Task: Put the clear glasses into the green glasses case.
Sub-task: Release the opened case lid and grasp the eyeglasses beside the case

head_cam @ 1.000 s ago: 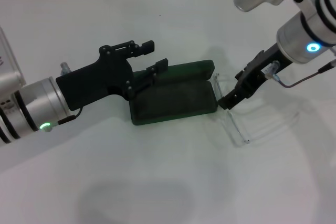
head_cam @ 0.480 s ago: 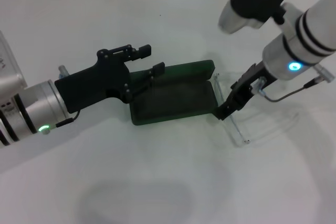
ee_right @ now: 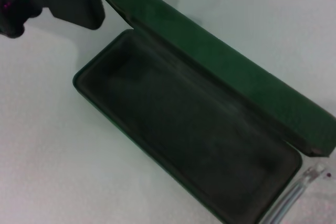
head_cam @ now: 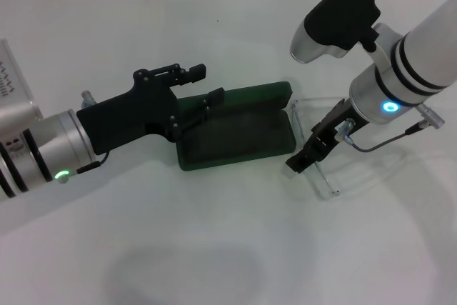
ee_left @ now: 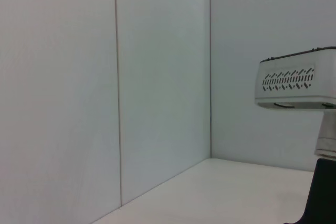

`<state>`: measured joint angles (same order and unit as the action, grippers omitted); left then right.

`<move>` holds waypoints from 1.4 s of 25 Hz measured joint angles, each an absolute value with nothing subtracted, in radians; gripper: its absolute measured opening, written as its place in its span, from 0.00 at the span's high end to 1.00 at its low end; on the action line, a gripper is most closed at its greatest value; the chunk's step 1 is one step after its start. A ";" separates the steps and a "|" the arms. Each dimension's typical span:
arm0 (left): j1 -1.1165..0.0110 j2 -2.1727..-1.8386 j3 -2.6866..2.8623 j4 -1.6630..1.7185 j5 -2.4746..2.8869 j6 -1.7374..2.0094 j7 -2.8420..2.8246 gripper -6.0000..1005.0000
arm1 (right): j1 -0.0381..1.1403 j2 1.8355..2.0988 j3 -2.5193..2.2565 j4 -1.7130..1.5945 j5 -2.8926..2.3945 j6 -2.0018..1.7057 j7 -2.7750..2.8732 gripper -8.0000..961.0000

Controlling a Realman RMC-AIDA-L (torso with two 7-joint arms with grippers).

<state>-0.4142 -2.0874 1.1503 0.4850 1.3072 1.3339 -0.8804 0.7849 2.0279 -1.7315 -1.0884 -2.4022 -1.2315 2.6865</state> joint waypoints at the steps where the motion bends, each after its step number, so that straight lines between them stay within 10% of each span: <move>1: -0.414 -2.088 1.150 0.485 1.308 1.334 -0.880 0.53 | 0.785 2.028 -1.731 -1.088 -2.402 -1.233 2.688 0.12; 9: -0.419 -2.089 1.151 0.485 1.313 1.333 -0.880 0.53 | 0.782 2.028 -1.727 -1.088 -2.409 -1.253 2.697 0.35; 35: -0.446 -2.092 1.150 0.466 1.313 1.333 -0.881 0.53 | 0.769 2.026 -1.729 -1.089 -2.413 -1.257 2.686 0.61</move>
